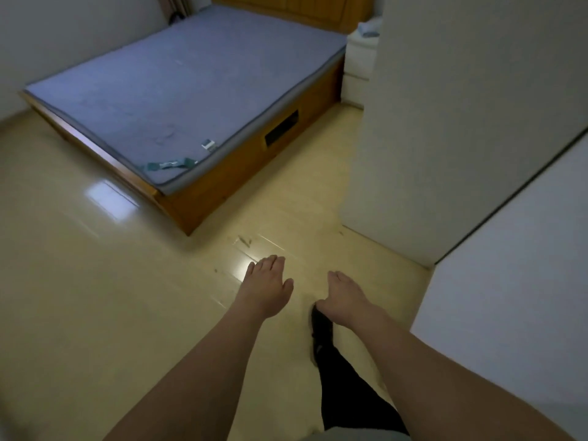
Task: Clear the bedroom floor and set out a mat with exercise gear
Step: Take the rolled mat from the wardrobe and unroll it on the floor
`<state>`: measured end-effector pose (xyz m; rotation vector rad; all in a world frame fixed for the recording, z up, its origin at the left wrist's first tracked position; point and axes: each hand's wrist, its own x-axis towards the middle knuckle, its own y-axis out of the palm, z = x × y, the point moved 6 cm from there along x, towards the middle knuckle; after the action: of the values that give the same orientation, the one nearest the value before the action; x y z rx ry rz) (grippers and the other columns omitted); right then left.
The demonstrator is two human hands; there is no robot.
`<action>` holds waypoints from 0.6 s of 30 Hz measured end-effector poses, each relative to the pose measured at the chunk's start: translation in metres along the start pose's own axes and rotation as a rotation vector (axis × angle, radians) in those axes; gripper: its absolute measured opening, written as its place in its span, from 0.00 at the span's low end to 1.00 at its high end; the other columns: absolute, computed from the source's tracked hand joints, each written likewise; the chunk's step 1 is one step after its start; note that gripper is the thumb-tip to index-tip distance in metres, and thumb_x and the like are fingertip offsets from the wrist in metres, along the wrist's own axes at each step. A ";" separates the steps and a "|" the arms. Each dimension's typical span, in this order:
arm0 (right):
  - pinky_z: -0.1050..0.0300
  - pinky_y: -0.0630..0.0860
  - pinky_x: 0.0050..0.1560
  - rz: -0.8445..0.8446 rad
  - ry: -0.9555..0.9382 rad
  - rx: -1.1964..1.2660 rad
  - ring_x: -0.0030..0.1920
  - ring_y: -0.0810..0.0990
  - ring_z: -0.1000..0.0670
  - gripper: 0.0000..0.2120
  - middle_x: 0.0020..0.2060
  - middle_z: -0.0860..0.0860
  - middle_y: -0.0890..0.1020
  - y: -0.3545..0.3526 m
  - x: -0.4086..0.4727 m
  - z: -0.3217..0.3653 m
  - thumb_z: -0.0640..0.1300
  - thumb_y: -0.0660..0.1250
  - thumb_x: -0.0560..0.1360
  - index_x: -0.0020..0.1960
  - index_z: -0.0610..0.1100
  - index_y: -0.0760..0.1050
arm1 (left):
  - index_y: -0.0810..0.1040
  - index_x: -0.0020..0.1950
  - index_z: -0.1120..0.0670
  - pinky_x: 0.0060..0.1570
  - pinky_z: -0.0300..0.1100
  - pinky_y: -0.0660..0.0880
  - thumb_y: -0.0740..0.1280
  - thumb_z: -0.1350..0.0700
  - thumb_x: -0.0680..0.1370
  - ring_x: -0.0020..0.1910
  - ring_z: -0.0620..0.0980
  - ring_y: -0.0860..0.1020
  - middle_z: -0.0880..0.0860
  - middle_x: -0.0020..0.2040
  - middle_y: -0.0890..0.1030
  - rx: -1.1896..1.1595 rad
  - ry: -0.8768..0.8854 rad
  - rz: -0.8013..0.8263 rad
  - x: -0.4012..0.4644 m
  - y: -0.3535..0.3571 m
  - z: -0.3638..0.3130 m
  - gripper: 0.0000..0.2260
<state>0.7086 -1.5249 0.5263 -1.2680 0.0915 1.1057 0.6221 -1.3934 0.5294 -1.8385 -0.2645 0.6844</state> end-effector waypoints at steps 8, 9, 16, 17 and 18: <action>0.50 0.59 0.73 -0.081 -0.034 -0.051 0.74 0.60 0.42 0.33 0.73 0.43 0.62 -0.141 0.173 0.045 0.48 0.62 0.74 0.75 0.38 0.56 | 0.54 0.79 0.55 0.76 0.51 0.48 0.54 0.47 0.83 0.78 0.52 0.54 0.54 0.78 0.58 -0.005 0.005 -0.011 0.194 -0.095 0.028 0.26; 0.50 0.59 0.73 -0.104 -0.036 -0.064 0.73 0.61 0.42 0.33 0.73 0.42 0.62 -0.161 0.192 0.052 0.48 0.63 0.74 0.75 0.38 0.57 | 0.54 0.79 0.55 0.76 0.52 0.48 0.54 0.47 0.83 0.78 0.52 0.54 0.54 0.78 0.58 0.001 0.002 -0.021 0.217 -0.110 0.033 0.26; 0.51 0.58 0.73 -0.060 -0.076 -0.149 0.73 0.60 0.42 0.32 0.73 0.42 0.62 -0.239 0.315 0.119 0.47 0.62 0.74 0.75 0.39 0.56 | 0.54 0.79 0.54 0.77 0.53 0.47 0.53 0.45 0.83 0.78 0.53 0.55 0.54 0.79 0.57 0.005 -0.029 -0.036 0.353 -0.183 0.093 0.27; 0.51 0.58 0.73 -0.038 -0.080 -0.151 0.73 0.60 0.42 0.33 0.73 0.42 0.61 -0.244 0.332 0.129 0.47 0.61 0.74 0.75 0.39 0.56 | 0.54 0.79 0.54 0.77 0.53 0.47 0.53 0.45 0.83 0.78 0.53 0.54 0.54 0.79 0.57 0.003 -0.036 -0.033 0.372 -0.192 0.104 0.27; 0.51 0.58 0.73 -0.026 -0.073 -0.150 0.74 0.59 0.42 0.33 0.73 0.42 0.61 -0.251 0.349 0.139 0.47 0.61 0.74 0.75 0.39 0.56 | 0.54 0.79 0.54 0.76 0.53 0.46 0.53 0.45 0.83 0.78 0.53 0.54 0.54 0.79 0.57 0.015 -0.046 -0.032 0.391 -0.199 0.115 0.27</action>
<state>0.9951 -1.1764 0.5438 -1.3565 -0.0644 1.1523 0.9012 -1.0365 0.5580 -1.8026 -0.3177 0.7059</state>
